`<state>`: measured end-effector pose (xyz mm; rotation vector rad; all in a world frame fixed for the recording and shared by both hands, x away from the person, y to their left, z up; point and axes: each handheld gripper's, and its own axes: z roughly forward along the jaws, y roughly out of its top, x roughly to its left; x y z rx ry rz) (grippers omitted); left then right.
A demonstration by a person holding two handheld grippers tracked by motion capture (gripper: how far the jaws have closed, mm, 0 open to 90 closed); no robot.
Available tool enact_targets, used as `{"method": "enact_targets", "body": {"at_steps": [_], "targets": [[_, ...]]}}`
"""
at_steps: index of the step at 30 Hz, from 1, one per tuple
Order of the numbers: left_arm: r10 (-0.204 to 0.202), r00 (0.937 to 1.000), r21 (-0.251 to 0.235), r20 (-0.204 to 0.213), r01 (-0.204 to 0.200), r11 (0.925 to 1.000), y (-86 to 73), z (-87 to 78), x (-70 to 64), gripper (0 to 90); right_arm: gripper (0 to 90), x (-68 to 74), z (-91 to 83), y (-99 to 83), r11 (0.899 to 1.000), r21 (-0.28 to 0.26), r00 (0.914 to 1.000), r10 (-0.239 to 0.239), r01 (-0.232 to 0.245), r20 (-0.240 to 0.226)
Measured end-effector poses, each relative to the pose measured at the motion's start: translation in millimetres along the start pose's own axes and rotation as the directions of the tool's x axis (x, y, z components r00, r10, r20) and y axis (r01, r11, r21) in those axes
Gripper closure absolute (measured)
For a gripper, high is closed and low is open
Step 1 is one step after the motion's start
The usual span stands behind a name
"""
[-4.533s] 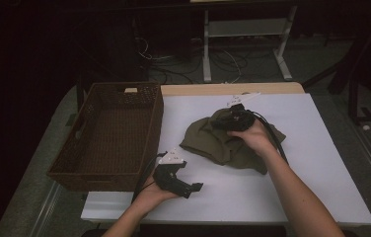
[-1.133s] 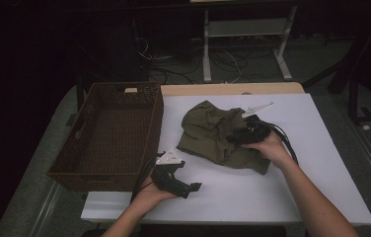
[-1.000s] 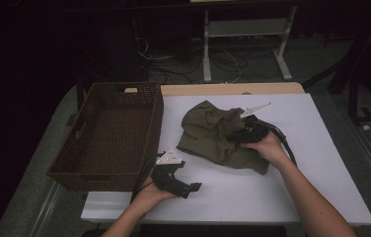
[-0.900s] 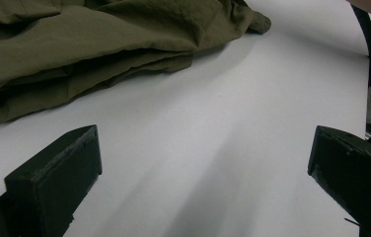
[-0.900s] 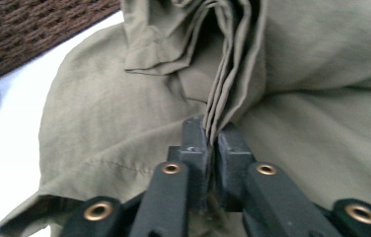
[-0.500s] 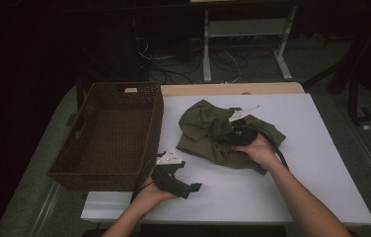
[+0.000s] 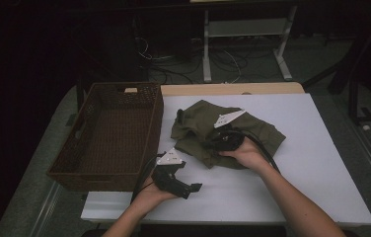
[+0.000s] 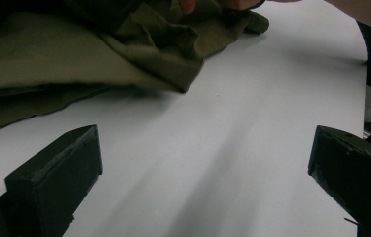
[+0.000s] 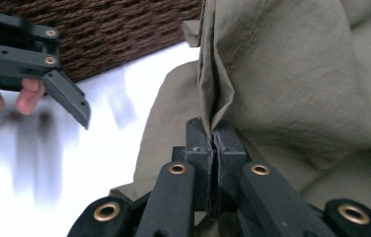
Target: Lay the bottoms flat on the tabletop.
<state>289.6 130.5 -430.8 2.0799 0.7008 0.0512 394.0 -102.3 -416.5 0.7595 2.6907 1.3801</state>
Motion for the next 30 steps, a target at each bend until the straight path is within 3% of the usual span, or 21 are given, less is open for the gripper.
{"method": "enact_targets", "body": {"at_steps": [9,13,18,30], "targets": [[0.001,1.0000,0.003,0.001,-0.001,1.0000,-0.1,0.1,0.0,0.0,86.2,7.4,12.0,-1.7,0.999,0.030,0.9995,-0.014,0.014,-0.029],[0.000,1.0000,-0.003,0.001,0.000,1.0000,-0.3,-0.9,-0.1,0.0,68.1,5.5,3.3,-1.3,1.000,0.004,0.9989,0.004,-0.004,-0.047],[-0.003,1.0000,-0.006,-0.003,0.003,1.0000,-0.3,-2.5,0.9,0.0,55.1,2.8,-14.5,-2.7,1.000,-0.005,0.9997,0.023,-0.023,0.001],[-0.007,1.0000,-0.010,-0.006,0.007,0.9999,-0.2,-3.8,2.1,0.0,49.8,-8.2,-56.0,-22.8,0.997,-0.006,0.9944,0.073,-0.073,0.077]]}}
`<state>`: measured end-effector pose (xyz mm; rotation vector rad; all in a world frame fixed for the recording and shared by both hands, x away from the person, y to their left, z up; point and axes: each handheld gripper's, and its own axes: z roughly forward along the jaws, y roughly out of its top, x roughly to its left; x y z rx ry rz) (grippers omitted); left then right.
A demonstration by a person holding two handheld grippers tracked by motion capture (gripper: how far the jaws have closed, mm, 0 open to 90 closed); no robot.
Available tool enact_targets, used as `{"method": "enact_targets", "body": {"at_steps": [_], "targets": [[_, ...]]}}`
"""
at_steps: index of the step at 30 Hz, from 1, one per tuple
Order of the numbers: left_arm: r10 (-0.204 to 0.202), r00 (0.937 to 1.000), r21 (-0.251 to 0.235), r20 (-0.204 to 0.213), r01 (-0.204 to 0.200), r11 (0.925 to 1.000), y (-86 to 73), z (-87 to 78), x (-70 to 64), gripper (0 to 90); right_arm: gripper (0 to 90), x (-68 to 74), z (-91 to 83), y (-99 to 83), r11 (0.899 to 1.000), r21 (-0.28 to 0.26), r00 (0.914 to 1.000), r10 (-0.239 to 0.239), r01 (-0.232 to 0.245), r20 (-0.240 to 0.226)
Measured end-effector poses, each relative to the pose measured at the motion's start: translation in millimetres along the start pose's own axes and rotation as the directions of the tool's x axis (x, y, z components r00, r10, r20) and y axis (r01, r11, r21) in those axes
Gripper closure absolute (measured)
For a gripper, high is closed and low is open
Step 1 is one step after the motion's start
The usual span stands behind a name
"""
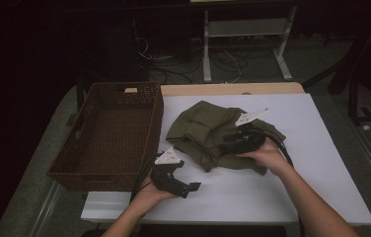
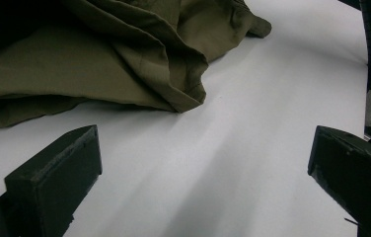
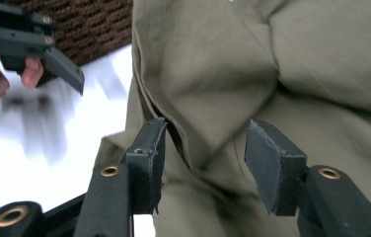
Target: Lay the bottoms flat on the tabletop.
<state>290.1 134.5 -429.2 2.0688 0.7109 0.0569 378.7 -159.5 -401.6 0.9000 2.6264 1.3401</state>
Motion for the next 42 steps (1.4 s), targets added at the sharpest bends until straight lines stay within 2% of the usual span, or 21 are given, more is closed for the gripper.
{"method": "enact_targets", "body": {"at_steps": [10,13,21,27,34,35,38,40,42], "targets": [[0.002,1.0000,-0.001,-0.001,-0.002,1.0000,0.6,0.4,-1.1,0.0,48.1,-4.5,-32.9,-26.3,0.999,-0.006,0.9987,0.045,-0.044,0.025],[0.004,1.0000,0.002,-0.001,-0.004,1.0000,0.7,0.4,-1.0,0.0,45.6,-5.6,-36.1,-34.8,0.998,0.010,0.9979,0.056,-0.056,0.033],[0.003,1.0000,-0.001,-0.004,-0.003,1.0000,0.5,-0.9,-0.5,0.0,39.9,-6.9,-38.3,-59.4,0.996,0.052,0.9973,0.071,-0.072,0.018],[0.007,1.0000,-0.002,-0.002,-0.007,1.0000,1.3,-0.6,-1.5,0.0,33.3,-3.7,-28.9,-65.1,0.994,0.093,0.9987,0.051,-0.051,0.009],[0.000,1.0000,-0.004,0.001,0.000,1.0000,1.1,-0.3,-1.0,0.0,31.5,-0.6,-19.9,-68.4,0.991,0.131,0.9993,-0.013,0.009,0.036],[-0.002,1.0000,-0.005,0.001,0.002,1.0000,1.1,-0.4,-0.9,0.0,31.6,0.5,-19.1,-68.7,0.990,0.138,0.9984,-0.034,0.027,0.045],[-0.006,1.0000,-0.004,0.000,0.006,1.0000,1.2,0.1,0.1,0.0,36.7,4.7,-16.7,-69.0,0.985,0.158,0.9929,-0.085,0.071,0.083],[-0.008,1.0000,-0.007,0.000,0.008,0.9999,1.2,0.0,0.2,0.0,46.9,6.2,-16.8,-69.7,0.981,0.164,0.9855,-0.120,0.100,0.120],[-0.009,1.0000,-0.008,0.000,0.009,0.9999,1.4,-0.2,1.2,0.0,56.3,5.8,-17.6,-70.0,0.980,0.166,0.9802,-0.136,0.112,0.144]]}}
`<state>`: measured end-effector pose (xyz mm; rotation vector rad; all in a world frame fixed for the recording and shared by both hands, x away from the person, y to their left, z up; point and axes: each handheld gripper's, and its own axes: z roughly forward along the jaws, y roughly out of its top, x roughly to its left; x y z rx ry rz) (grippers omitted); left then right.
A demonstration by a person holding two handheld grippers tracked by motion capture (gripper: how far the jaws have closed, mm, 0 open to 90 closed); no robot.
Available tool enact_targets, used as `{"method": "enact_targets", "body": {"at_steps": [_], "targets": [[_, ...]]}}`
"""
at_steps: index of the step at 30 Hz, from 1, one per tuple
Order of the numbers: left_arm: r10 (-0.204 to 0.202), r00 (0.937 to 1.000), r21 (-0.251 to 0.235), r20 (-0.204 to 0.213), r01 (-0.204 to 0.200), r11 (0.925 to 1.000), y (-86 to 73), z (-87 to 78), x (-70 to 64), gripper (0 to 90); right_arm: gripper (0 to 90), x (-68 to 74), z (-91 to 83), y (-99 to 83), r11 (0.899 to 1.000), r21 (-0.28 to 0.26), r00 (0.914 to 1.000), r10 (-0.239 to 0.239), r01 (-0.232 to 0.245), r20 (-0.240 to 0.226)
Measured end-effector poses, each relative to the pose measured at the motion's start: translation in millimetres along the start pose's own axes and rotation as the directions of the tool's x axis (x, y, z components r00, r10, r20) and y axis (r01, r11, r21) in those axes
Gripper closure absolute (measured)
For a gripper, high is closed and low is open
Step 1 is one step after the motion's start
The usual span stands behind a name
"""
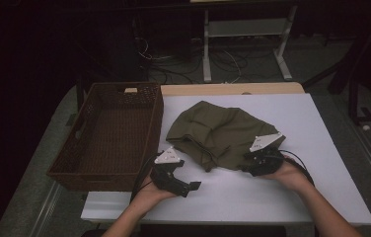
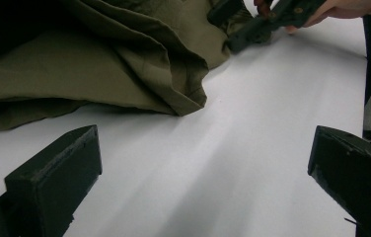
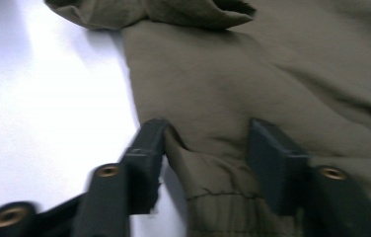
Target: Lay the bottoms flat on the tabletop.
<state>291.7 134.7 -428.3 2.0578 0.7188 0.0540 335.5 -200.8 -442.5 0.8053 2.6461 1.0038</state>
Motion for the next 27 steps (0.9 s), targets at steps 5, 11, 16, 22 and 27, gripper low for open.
{"method": "enact_targets", "body": {"at_steps": [5,11,16,22,27], "targets": [[-0.005,1.0000,-0.001,-0.002,0.005,1.0000,0.0,0.1,0.2,0.0,70.9,-3.8,-1.9,-0.7,1.000,0.009,1.0000,-0.005,0.005,0.002],[0.006,1.0000,0.003,0.003,-0.006,1.0000,0.4,0.9,-2.8,0.0,83.4,-6.9,-4.8,0.3,1.000,0.024,1.0000,-0.006,0.006,0.002],[0.005,1.0000,0.002,0.004,-0.005,1.0000,0.7,1.2,-1.8,0.0,84.6,-14.3,-7.3,0.0,0.999,0.033,0.9986,0.004,-0.006,0.052],[0.005,1.0000,0.000,0.004,-0.005,1.0000,1.0,1.0,-2.3,0.0,84.7,-30.9,-10.8,-3.9,0.999,0.019,0.9950,0.048,-0.050,0.088],[0.005,1.0000,0.001,0.007,-0.005,1.0000,0.9,1.5,-2.4,0.0,85.0,-41.7,-12.4,-5.7,0.997,0.009,0.9920,0.074,-0.076,0.102]]}}
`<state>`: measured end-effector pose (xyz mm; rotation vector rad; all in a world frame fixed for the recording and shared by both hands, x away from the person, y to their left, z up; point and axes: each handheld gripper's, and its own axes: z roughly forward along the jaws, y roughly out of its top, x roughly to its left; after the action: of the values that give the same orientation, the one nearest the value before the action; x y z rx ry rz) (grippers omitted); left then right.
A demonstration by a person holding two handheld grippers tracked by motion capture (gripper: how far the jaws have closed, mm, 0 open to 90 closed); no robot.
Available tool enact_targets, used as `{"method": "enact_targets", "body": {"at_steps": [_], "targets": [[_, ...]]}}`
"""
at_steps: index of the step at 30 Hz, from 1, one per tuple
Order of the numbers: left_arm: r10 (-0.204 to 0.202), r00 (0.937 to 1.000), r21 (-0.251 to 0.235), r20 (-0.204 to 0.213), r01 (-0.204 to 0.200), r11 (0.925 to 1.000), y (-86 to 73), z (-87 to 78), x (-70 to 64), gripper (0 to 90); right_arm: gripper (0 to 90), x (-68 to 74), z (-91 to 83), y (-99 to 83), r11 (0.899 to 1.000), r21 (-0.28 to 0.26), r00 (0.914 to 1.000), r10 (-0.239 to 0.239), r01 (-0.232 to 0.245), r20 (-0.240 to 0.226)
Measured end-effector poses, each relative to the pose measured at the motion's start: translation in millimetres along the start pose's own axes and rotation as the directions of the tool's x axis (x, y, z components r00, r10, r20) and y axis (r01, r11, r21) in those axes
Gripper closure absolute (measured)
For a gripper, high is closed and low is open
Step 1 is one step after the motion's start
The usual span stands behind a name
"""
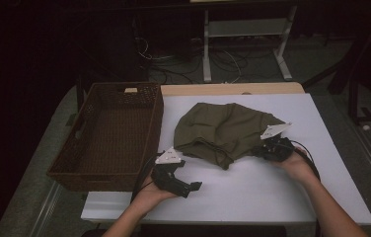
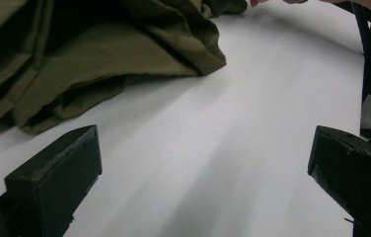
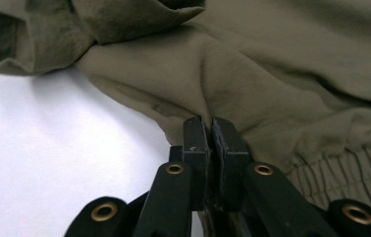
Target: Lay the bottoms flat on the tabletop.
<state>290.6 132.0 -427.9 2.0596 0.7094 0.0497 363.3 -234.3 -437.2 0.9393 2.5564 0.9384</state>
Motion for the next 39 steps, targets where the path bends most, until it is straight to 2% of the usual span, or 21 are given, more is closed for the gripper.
{"method": "enact_targets", "body": {"at_steps": [8,10,14,17,21,25,27,30,35,39], "targets": [[0.000,1.0000,-0.001,0.002,0.000,1.0000,-0.5,-1.4,0.2,0.0,85.1,-18.8,-1.6,-0.5,0.999,-0.007,0.9983,0.033,-0.033,0.049],[0.001,1.0000,-0.001,0.002,-0.001,1.0000,-0.5,-1.2,0.0,0.0,85.2,-24.0,-2.2,-0.6,0.999,-0.009,0.9963,0.040,-0.039,0.076],[0.001,1.0000,0.003,0.005,-0.001,1.0000,-0.9,-0.1,-0.1,0.0,86.4,-35.7,-4.0,-3.4,0.996,-0.027,0.9894,0.086,-0.083,0.117],[0.003,1.0000,0.003,0.006,-0.003,1.0000,-0.8,0.4,-0.6,0.0,86.9,-43.4,-6.0,-7.1,0.991,-0.044,0.9824,0.132,-0.128,0.132],[0.002,1.0000,0.001,0.004,-0.002,1.0000,-0.6,-0.2,-0.6,0.0,85.7,-45.9,-6.7,-10.5,0.986,-0.054,0.9825,0.160,-0.155,0.096],[0.004,1.0000,0.001,0.002,-0.004,1.0000,-0.5,-0.8,-0.4,0.0,74.5,-43.8,-15.2,-7.4,0.976,-0.104,0.9807,0.193,-0.189,0.030],[0.004,1.0000,0.002,0.002,-0.004,1.0000,-0.5,-0.7,-0.2,0.0,69.5,-40.6,-20.2,-4.8,0.972,-0.132,0.9808,0.195,-0.194,-0.006],[0.005,1.0000,0.003,0.002,-0.005,1.0000,-0.4,-0.9,-0.3,0.0,63.6,-33.0,-24.0,-0.4,0.971,-0.147,0.9821,0.181,-0.187,-0.051],[0.007,1.0000,0.003,0.000,-0.007,1.0000,-0.3,-1.0,-0.5,0.0,56.1,-17.0,-21.6,6.6,0.978,-0.132,0.9825,0.144,-0.159,-0.119],[0.008,1.0000,0.003,-0.001,-0.008,1.0000,-0.2,-1.5,-0.5,0.0,46.9,-4.4,-15.8,10.5,0.980,-0.121,0.9747,0.138,-0.161,-0.175]]}}
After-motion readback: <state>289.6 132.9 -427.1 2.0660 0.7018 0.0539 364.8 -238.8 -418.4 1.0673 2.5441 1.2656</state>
